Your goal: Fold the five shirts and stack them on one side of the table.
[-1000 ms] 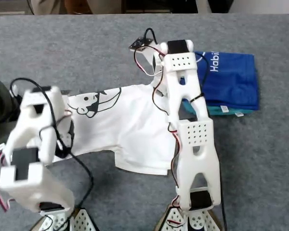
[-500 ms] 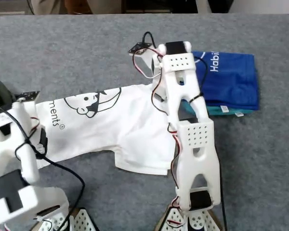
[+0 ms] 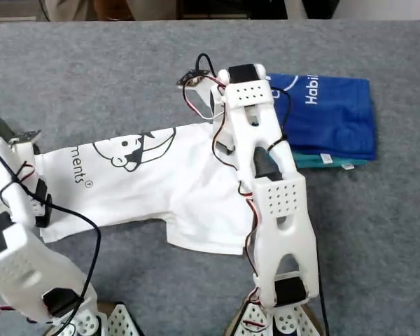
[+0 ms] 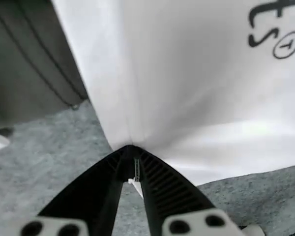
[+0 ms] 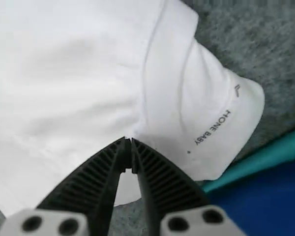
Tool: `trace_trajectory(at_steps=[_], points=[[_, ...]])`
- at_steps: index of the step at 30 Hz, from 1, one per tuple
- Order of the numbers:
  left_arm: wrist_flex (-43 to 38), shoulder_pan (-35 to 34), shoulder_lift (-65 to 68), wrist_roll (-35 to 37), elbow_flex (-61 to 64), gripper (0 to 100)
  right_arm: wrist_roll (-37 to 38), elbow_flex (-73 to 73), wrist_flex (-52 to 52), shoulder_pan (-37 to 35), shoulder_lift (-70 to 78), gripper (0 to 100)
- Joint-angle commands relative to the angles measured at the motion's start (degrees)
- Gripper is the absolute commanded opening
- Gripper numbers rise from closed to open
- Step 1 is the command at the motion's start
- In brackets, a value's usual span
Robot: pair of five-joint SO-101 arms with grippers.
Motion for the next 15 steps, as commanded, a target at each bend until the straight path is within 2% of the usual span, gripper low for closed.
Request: trace_trajectory(at_steps=[1, 4, 8, 12, 15], points=[[2.5, -1.0, 2.2, -1.1, -6.0, 2, -0.5, -0.4, -5.0, 3.9, 0.4, 0.2], [3.0, -1.0, 4.4, -1.1, -9.5, 2, -0.5, -1.0, -3.3, 4.5, 2.6, 0.2], [3.5, -1.1, 7.8, -0.8, -13.8, 2, -0.8, -5.5, 3.4, 1.0, 0.7, 0.2], [8.0, -1.7, 8.2, -0.8, -17.7, 2, -1.1, -4.4, 3.3, -1.8, -8.0, 0.2], [12.0, -2.7, 7.0, -1.1, -21.8, 2, 0.0, 1.9, 3.3, -4.3, -16.7, 0.2]])
